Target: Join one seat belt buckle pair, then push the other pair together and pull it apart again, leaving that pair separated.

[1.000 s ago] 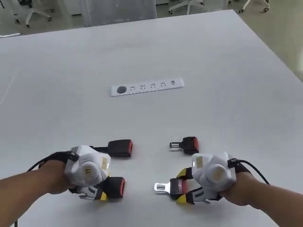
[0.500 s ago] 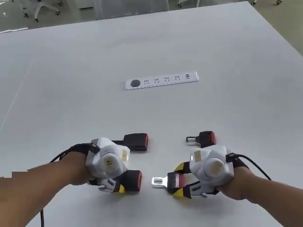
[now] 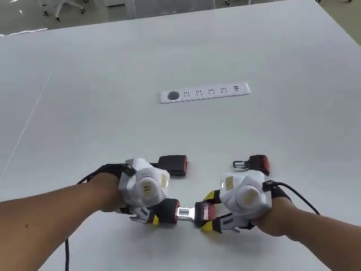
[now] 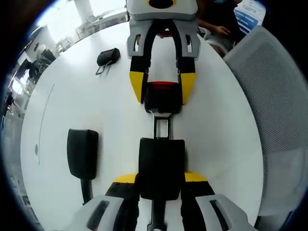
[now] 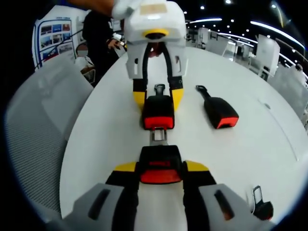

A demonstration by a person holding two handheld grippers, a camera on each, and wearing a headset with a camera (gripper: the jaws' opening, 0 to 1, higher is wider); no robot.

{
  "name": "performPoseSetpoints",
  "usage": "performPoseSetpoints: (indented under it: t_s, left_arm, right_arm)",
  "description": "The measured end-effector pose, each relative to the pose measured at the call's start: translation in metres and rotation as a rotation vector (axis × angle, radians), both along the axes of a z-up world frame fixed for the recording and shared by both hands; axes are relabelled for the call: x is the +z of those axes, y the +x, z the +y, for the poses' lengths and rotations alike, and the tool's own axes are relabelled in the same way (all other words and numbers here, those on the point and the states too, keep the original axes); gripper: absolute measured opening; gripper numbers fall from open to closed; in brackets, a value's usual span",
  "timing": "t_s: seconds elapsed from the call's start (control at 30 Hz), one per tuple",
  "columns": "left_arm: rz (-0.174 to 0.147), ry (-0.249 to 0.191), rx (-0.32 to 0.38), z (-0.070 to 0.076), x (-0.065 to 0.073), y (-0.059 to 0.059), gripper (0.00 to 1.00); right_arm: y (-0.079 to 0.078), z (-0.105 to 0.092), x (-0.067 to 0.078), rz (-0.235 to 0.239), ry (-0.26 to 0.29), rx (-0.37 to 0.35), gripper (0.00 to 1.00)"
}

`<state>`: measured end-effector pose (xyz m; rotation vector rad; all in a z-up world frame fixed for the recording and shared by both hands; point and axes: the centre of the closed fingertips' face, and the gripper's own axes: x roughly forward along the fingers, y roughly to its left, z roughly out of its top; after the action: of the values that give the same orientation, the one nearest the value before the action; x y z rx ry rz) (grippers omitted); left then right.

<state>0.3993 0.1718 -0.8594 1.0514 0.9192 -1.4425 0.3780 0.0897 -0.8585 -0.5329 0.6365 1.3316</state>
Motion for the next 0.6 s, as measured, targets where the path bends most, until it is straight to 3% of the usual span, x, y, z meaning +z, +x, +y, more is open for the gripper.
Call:
performPoseSetpoints:
  t_s: [0.6]
  left_arm:
    - [-0.001, -0.011, 0.002, 0.0001, -0.0001, 0.0001, 0.34]
  right_arm:
    - [0.0006, -0.0007, 0.0017, -0.005, -0.005, 0.001, 0.35]
